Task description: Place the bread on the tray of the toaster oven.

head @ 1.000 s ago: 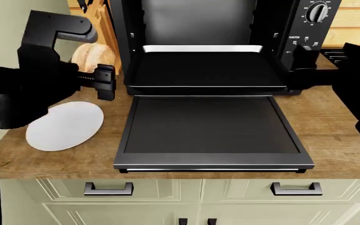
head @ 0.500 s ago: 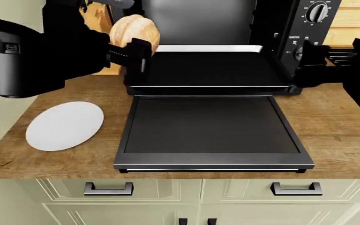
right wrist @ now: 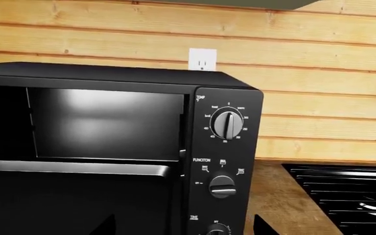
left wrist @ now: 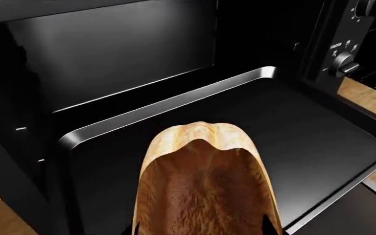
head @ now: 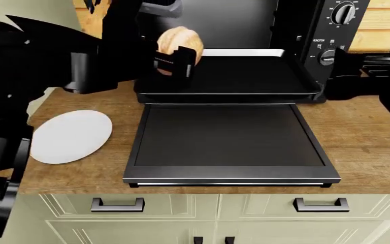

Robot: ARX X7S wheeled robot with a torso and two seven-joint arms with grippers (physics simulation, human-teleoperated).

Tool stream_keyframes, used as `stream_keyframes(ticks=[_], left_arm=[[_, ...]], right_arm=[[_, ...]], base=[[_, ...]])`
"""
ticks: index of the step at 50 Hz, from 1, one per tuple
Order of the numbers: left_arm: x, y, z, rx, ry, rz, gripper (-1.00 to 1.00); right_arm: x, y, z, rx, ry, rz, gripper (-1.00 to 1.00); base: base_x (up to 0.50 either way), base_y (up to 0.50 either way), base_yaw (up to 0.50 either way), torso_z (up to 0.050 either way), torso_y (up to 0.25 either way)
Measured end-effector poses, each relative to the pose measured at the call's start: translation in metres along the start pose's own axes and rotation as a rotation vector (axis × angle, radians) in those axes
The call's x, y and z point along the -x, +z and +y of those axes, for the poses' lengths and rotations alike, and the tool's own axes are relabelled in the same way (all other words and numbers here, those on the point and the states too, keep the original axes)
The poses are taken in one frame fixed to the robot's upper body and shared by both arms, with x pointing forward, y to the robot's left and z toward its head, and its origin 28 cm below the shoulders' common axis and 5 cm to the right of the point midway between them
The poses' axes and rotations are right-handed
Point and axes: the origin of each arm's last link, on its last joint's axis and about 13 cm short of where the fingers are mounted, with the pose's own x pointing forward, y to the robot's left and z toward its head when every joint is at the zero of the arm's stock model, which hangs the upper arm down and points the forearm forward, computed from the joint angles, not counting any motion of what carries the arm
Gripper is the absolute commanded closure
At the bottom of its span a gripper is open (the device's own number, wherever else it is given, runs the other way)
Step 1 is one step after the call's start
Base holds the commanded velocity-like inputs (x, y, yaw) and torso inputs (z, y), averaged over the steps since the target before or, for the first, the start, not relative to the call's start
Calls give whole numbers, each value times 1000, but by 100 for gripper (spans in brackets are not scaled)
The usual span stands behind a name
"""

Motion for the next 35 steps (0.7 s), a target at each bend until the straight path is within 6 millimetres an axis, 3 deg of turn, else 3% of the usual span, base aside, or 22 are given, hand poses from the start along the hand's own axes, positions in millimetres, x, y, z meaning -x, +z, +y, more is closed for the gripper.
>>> stream_keyframes(ticks=[35], left_arm=[[-49,19,-7,0,-41,10,100]], right_arm=[[3,-7,-3,-5,-7,18,-100]], base=[[0,0,0,0,0]])
